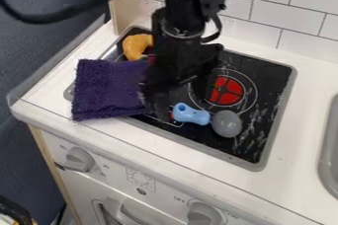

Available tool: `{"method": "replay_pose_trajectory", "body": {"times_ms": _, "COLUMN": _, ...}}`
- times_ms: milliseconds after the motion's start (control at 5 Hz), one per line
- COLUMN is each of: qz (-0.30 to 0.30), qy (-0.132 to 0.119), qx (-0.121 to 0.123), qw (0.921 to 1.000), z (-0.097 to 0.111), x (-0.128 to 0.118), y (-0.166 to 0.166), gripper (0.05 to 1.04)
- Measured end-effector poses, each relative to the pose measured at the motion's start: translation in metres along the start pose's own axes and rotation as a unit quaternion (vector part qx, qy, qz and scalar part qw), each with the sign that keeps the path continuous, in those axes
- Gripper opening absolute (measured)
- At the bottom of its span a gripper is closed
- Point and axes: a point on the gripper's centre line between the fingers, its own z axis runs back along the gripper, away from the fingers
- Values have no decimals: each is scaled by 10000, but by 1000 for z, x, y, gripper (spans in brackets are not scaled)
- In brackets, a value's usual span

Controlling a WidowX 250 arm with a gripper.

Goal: Move the object to the right side of the buner

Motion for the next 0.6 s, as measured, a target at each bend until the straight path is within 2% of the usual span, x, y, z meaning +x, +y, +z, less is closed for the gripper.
{"method": "replay_pose_trajectory", "body": {"times_ms": 200, "qz": 95, "qy": 198, "qx": -193, "qw": 9996, "z": -3, "x": -6, "y": -8, "gripper": 1000}}
{"method": "replay_pose_trajectory", "body": {"times_ms": 400, "qz": 140, "qy": 372, "qx": -143, "qw": 9991, "z": -18, "x": -10, "y": -12, "gripper": 1000}}
{"method": "replay_pose_trajectory", "body": {"times_ms": 600, "qz": 173, "qy": 338, "qx": -121, "qw": 9992, "z": -27, "x": -12, "y": -21, "gripper": 1001}}
